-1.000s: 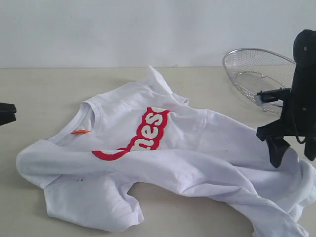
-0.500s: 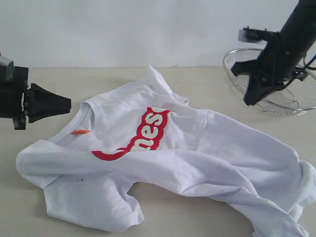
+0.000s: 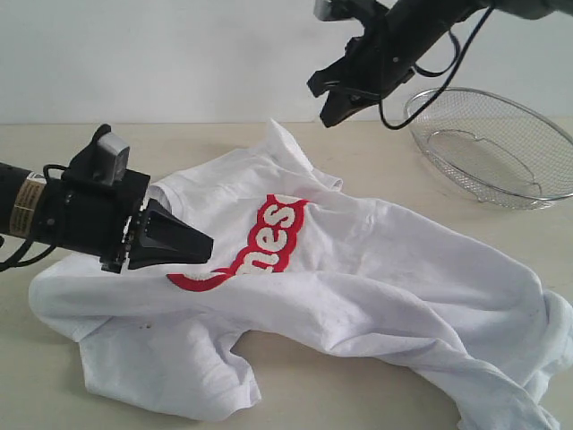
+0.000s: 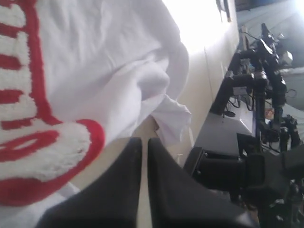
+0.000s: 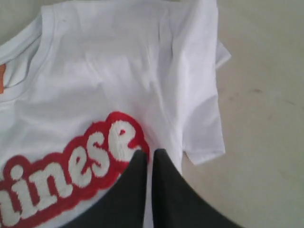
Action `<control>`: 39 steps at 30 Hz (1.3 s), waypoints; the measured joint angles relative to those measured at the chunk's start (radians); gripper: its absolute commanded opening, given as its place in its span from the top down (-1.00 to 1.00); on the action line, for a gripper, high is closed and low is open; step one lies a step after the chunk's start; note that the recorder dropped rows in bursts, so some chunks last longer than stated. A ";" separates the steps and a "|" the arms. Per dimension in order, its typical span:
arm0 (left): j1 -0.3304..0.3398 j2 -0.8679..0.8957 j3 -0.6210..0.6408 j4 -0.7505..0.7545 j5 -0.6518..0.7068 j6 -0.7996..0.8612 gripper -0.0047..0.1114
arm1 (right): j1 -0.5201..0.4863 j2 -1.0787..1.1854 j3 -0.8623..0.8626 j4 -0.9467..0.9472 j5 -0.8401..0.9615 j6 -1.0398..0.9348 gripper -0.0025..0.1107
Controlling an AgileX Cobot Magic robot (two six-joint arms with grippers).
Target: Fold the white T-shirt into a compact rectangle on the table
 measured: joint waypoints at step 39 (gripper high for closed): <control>0.000 0.000 0.000 0.000 0.138 -0.092 0.84 | 0.143 0.473 -0.428 -0.310 -0.166 0.384 0.96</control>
